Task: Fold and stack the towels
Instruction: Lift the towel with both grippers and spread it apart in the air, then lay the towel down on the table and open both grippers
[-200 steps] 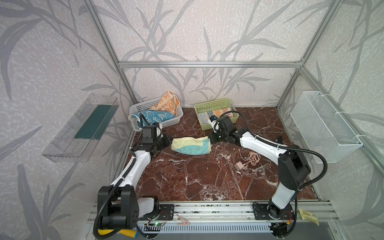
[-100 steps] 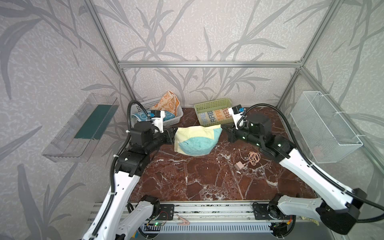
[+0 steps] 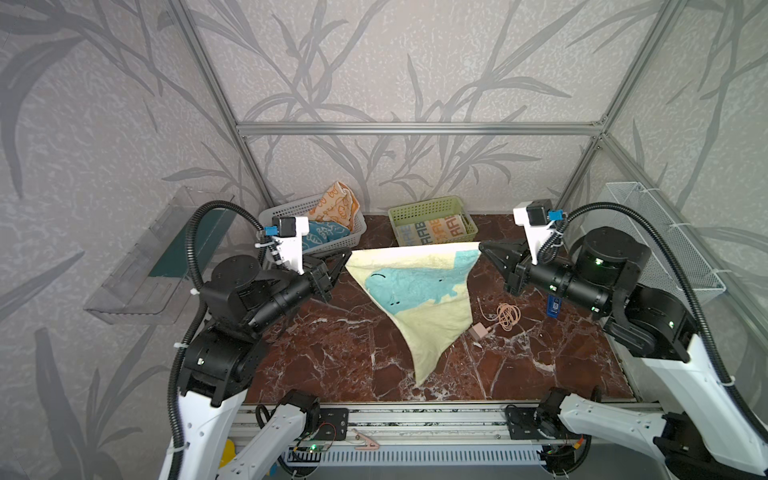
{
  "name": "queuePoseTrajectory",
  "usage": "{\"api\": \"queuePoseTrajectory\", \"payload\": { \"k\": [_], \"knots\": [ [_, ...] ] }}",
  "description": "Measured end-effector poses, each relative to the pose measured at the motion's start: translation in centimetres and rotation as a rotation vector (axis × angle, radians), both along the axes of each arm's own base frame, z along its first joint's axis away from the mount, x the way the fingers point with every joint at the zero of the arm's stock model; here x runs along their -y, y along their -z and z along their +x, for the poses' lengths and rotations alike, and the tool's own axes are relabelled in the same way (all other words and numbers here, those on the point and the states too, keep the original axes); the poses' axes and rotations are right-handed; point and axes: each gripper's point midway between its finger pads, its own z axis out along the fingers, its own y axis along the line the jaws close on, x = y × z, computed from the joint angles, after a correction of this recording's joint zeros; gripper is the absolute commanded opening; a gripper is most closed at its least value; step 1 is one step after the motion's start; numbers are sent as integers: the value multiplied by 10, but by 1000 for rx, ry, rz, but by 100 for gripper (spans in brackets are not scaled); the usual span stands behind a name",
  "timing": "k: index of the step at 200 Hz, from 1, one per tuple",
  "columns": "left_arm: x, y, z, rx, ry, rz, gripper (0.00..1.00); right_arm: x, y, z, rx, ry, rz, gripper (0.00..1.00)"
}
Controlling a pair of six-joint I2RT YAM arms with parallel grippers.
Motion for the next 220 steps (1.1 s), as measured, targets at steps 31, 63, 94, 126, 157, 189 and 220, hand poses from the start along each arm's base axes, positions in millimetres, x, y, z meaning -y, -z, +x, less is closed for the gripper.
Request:
{"api": "queuePoseTrajectory", "payload": {
  "k": [31,63,94,126,157,189,220],
  "knots": [
    [3,45,29,-141,-24,26,0,-16,44,24,-93,20,-96,0],
    [7,61,46,-200,-28,46,0,-17,60,33,-111,49,-147,0],
    [6,50,38,-168,-26,35,0,-4,45,24,-70,63,-121,0],
    [4,29,12,-98,3,-4,0,10,28,6,-36,51,-88,0],
    [4,5,-19,-34,49,-43,0,15,18,-15,-30,-1,-65,0],
    [2,-21,-40,13,75,-57,0,19,-4,-32,-13,-49,-34,0],
    [-14,-31,-37,9,-22,-20,0,42,-29,-38,23,15,-22,0]
  ]
}}
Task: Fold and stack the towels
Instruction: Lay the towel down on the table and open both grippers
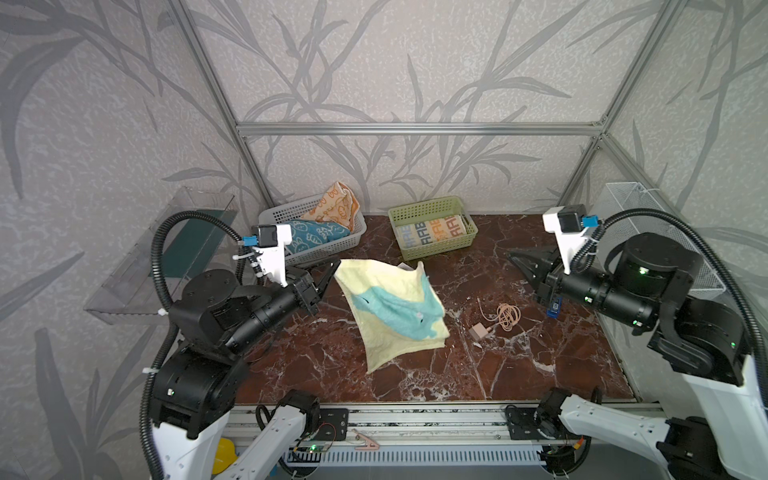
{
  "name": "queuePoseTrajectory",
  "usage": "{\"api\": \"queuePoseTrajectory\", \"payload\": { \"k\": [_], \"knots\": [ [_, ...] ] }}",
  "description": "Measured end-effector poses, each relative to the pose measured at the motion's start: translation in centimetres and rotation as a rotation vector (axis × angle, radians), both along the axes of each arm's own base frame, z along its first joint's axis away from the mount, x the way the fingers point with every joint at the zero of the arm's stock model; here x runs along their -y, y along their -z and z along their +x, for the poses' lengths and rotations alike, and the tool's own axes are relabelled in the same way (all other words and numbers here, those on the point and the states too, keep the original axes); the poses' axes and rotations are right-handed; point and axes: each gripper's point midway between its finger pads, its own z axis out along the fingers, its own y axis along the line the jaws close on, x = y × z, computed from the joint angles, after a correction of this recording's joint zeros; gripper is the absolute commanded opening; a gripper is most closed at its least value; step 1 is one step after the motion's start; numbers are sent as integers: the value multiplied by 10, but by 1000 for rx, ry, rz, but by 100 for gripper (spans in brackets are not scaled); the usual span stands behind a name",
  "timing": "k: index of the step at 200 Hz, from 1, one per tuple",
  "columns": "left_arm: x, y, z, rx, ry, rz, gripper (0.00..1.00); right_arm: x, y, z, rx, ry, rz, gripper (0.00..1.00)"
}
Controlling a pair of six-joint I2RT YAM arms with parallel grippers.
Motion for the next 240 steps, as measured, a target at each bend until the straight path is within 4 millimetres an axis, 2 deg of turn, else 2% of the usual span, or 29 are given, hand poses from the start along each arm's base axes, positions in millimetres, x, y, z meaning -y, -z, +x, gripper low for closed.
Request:
{"api": "queuePoseTrajectory", "payload": {
  "k": [22,34,48,63,71,90,104,118,131,141,153,164,182,195,204,219,240],
  "knots": [
    [-3,7,20,-41,-46,44,0,5,-6,1,20,21,-12,0],
    [-1,23,41,-99,-64,82,0,-1,4,14,7,39,-48,0],
    [2,47,69,-175,-80,123,0,-17,29,38,-45,51,-102,0],
    [6,84,98,-265,-87,159,0,-44,71,72,-143,35,-155,0],
    [7,113,115,-331,-88,175,0,-59,96,89,-199,22,-172,0],
    [3,187,145,-498,-102,200,0,-99,177,128,-367,-16,-221,5],
    [-6,238,161,-612,-124,204,0,-121,237,144,-495,-38,-245,8],
    [-20,282,173,-718,-154,196,0,-138,285,152,-602,-58,-249,10],
    [-31,311,182,-792,-175,186,0,-154,319,159,-678,-77,-232,13],
    [-35,322,188,-820,-176,172,0,-166,339,165,-722,-94,-211,18],
    [-32,325,193,-822,-152,151,0,-177,360,170,-767,-106,-191,24],
    [-21,317,195,-802,-104,141,0,-181,374,174,-798,-105,-178,28],
    [14,283,202,-703,11,167,0,-182,386,178,-833,-93,-161,33],
    [53,248,202,-599,130,189,0,-174,383,186,-830,-67,-136,34],
    [81,226,197,-535,218,193,0,-164,378,192,-817,-40,-119,35],
    [123,198,180,-455,360,196,0,-134,367,198,-792,33,-100,36],
    [165,179,150,-407,519,203,0,-84,340,199,-729,152,-70,38]
  ]
}}
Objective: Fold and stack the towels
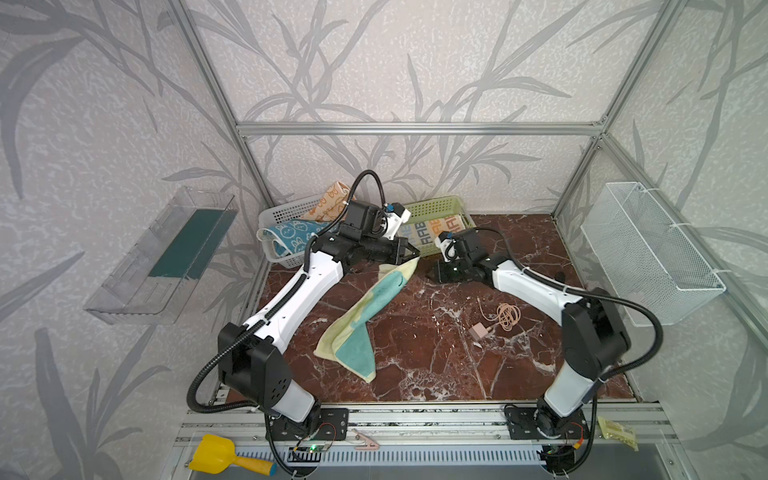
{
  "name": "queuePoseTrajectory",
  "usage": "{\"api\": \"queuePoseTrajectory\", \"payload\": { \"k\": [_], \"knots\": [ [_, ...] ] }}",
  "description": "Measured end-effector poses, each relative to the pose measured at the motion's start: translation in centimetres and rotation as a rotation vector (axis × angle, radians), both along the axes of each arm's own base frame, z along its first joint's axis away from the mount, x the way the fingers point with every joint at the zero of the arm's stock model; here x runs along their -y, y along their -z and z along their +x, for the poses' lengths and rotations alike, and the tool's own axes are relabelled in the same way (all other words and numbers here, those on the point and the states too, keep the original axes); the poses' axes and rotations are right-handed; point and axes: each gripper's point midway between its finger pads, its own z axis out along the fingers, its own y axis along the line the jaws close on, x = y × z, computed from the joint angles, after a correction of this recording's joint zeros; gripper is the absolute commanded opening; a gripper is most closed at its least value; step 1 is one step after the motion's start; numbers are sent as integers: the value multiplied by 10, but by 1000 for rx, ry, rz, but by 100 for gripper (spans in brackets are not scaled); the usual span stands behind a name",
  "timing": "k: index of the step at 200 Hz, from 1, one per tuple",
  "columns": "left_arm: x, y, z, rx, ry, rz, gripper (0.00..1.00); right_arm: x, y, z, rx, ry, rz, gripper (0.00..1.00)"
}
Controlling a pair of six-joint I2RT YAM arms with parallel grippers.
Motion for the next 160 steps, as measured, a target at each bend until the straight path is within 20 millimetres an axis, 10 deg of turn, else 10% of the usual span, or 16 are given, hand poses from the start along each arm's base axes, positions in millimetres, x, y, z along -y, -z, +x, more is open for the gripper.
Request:
{"api": "queuePoseTrajectory", "payload": {
  "k": [28,58,86,118,160],
  "knots": [
    [8,0,-11,-20,39,-8,0,53,-50,-1,131,131,-9,41],
    [-35,37,24,-144,-123,2,0,65,-72,-4,187,162,-13,42],
    [-67,116,61,-317,-243,72,0,57,-40,-2,95,147,-20,43],
    [-65,196,60,-501,-234,168,0,38,22,-18,-86,97,-28,47],
    [-66,212,58,-539,-231,202,0,11,64,-45,-240,20,-13,50]
  ]
}}
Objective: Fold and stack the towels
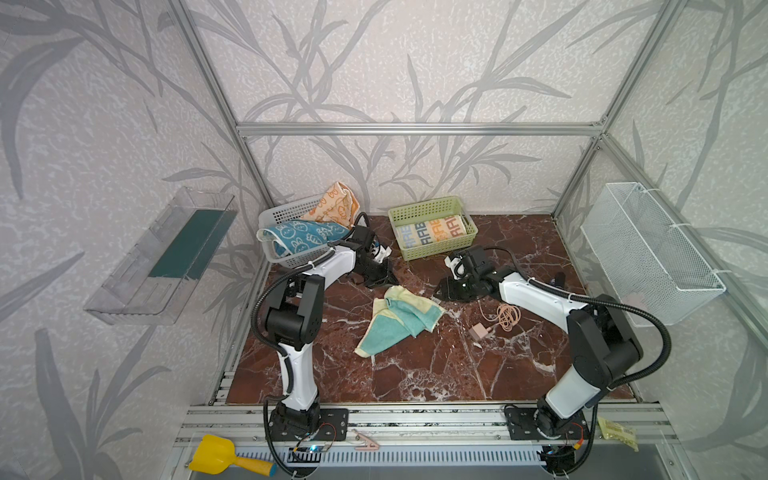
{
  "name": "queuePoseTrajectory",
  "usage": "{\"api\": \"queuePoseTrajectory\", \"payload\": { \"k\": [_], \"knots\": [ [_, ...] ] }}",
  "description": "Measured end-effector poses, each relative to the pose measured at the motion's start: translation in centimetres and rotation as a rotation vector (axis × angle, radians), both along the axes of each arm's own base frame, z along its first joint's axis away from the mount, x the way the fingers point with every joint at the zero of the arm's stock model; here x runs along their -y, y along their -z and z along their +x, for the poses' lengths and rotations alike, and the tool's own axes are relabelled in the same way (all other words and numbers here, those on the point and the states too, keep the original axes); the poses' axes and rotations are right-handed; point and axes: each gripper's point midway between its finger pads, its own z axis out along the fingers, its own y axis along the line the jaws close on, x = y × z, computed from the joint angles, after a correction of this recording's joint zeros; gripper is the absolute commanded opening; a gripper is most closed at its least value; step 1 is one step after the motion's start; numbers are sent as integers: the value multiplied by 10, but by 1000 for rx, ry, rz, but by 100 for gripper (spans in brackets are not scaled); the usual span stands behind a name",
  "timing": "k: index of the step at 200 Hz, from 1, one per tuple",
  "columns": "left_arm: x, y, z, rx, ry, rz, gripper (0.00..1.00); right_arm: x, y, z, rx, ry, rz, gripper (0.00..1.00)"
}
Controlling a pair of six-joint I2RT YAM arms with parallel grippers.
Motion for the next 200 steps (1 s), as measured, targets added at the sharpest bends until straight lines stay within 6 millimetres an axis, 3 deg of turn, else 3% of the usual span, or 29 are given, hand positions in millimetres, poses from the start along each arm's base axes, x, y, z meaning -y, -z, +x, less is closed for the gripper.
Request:
{"api": "queuePoseTrajectory", "payload": {
  "k": [18,51,88,100,134,155,168,180,200],
  "knots": [
    [1,-4,3,16,3,-3,0,2,11,0,-42,18,-1,51],
    [0,-4,4,20,3,0,0,7,35,-6,-131,71,-12,62],
    [0,-4,4,24,7,2,0,14,58,-21,-225,142,-7,61],
    [0,-4,4,25,8,2,0,10,58,-20,-232,149,24,59],
    [0,-4,4,26,8,4,0,-2,59,-12,-241,168,101,44],
    [0,-4,3,23,8,6,0,-5,62,-10,-250,179,121,16],
    [-1,-5,3,25,7,8,0,-6,64,-9,-253,185,121,6],
    [-2,-7,4,32,5,10,0,-5,65,-8,-247,185,116,0],
    [-6,-17,4,56,-3,13,0,-1,63,-6,-223,186,94,0]
  ]
}}
